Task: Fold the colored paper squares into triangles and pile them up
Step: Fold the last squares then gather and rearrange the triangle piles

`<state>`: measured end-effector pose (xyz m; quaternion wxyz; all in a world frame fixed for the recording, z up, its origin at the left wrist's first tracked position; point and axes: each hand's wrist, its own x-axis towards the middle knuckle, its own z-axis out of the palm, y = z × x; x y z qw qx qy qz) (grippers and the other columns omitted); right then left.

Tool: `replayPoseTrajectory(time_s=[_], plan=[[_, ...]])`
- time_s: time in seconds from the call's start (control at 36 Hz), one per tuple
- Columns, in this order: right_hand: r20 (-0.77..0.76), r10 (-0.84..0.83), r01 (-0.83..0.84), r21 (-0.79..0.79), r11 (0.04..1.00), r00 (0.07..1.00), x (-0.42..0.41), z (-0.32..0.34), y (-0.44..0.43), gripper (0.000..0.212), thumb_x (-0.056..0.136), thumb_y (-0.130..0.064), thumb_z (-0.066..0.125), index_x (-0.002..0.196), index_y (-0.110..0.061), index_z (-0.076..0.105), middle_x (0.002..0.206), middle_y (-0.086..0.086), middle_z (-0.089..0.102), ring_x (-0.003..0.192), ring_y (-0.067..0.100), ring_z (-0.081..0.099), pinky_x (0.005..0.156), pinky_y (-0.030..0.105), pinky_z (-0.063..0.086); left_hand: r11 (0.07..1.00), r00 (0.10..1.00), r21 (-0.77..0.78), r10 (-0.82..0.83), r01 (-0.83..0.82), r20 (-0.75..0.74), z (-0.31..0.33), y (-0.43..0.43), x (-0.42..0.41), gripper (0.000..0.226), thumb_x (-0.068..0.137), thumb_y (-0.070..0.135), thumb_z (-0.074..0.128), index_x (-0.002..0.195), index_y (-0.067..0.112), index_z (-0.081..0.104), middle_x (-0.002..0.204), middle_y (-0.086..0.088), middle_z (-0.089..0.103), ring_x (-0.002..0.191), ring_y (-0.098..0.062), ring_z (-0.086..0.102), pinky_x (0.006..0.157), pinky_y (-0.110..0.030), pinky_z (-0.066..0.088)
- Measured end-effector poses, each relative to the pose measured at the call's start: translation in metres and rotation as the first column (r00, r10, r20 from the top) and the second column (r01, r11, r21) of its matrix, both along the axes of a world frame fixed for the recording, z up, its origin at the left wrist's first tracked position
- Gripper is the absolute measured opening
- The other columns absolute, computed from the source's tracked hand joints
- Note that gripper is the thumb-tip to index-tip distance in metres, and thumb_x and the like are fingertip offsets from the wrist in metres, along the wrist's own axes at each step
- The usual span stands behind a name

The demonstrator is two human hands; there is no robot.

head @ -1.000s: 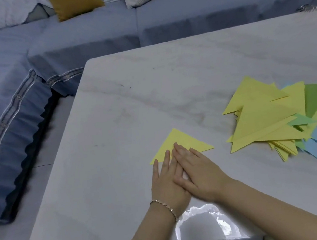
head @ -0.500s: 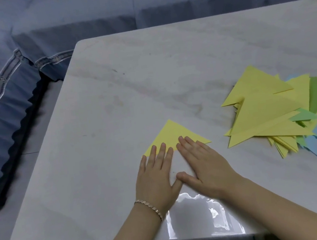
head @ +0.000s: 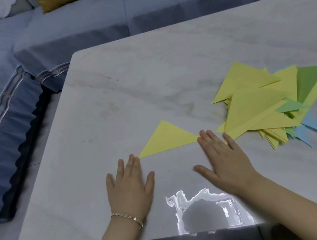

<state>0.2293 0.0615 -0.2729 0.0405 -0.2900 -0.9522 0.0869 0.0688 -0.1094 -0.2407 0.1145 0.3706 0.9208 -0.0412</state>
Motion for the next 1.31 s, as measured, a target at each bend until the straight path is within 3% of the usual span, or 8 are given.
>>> replayPoseTrajectory(time_s=[0.14,0.31,0.44,0.58,0.69,0.86,1.06,1.31], plan=[[-0.027,-0.071,0.071,-0.018,0.997,0.997,0.002,-0.003,-0.003,0.081,0.092,-0.064,0.013,0.131,-0.003,0.05,0.142,0.014,0.042,0.136,0.02,0.025,0.111,0.037,0.01,0.991,0.995,0.089,0.103,-0.102,-0.002,0.023,0.027,-0.008,0.048,0.089,0.052,0.038,0.119,0.018,0.054,0.132,0.004,0.047,0.135,-0.018,0.029,0.106,-0.036,0.023],[-0.174,-0.057,0.051,-0.035,0.998,0.983,0.008,0.005,-0.005,0.065,0.094,-0.051,0.025,0.123,0.0,0.053,0.136,0.016,0.049,0.133,0.025,0.025,0.112,0.032,0.008,0.916,0.928,0.244,0.247,-0.317,0.279,0.024,0.071,-0.022,0.07,0.073,0.046,0.07,0.129,0.018,0.04,0.125,-0.004,0.047,0.119,-0.027,0.039,0.09,-0.034,0.035],[-0.451,-0.152,0.123,-0.093,0.988,0.88,0.027,0.031,0.012,0.057,0.081,-0.035,0.043,0.13,-0.007,0.042,0.138,0.015,0.045,0.133,0.025,0.025,0.108,0.033,0.016,0.863,0.878,0.346,0.199,-0.367,0.436,0.015,0.078,-0.031,0.044,0.072,0.02,0.073,0.11,0.02,0.051,0.072,0.01,0.051,0.098,-0.024,0.049,0.077,-0.031,0.04],[-0.46,-0.261,0.251,-0.084,0.964,0.849,0.033,0.059,0.075,0.054,0.08,-0.013,0.061,0.13,0.0,0.047,0.138,0.023,0.041,0.13,0.041,0.031,0.108,0.046,0.023,0.872,0.883,0.39,0.092,-0.294,0.461,0.018,0.076,-0.047,0.019,0.074,0.007,0.071,0.069,0.017,0.055,0.064,0.006,0.046,0.066,-0.017,0.046,0.053,-0.02,0.033],[-0.221,-0.322,0.301,-0.123,0.946,0.921,0.026,0.073,0.112,0.066,0.086,-0.018,0.062,0.143,-0.008,0.029,0.146,0.014,0.032,0.139,0.033,0.016,0.114,0.04,0.012,0.83,0.921,0.458,0.156,-0.319,0.358,0.033,0.066,-0.091,0.011,0.073,0.006,0.071,0.079,0.008,0.062,0.074,-0.006,0.054,0.073,-0.022,0.049,0.065,-0.024,0.034],[0.017,-0.324,0.324,-0.032,0.945,0.946,0.015,0.072,0.122,0.065,0.092,-0.025,0.052,0.147,-0.014,0.017,0.142,0.016,0.035,0.137,0.031,0.019,0.11,0.036,0.014,0.849,0.951,0.433,0.243,-0.303,0.191,0.031,0.041,-0.133,0.053,0.081,0.015,0.066,0.13,0.018,0.047,0.116,-0.018,0.051,0.112,-0.035,0.044,0.094,-0.036,0.035],[-0.246,-0.236,0.207,-0.139,0.968,0.94,0.007,0.089,0.105,0.028,0.091,-0.008,0.053,0.118,-0.009,0.059,0.109,0.013,0.059,0.104,0.03,0.05,0.09,0.034,0.034,0.772,0.998,0.632,-0.045,0.069,-0.053,0.019,0.041,-0.085,0.048,0.08,0.004,0.058,0.127,0.004,0.05,0.115,-0.022,0.054,0.111,-0.037,0.044,0.094,-0.028,0.024],[-0.449,-0.02,-0.186,-0.41,0.893,0.893,-0.042,0.077,0.034,0.02,0.086,-0.003,0.062,0.106,-0.004,0.065,0.089,-0.005,0.053,0.082,0.008,0.047,0.075,0.001,0.03,0.607,0.967,0.757,-0.213,0.241,-0.137,0.011,0.03,-0.004,0.039,0.083,0.013,0.035,0.121,0.016,0.043,0.129,-0.016,0.052,0.125,-0.022,0.036,0.101,-0.033,0.03]])
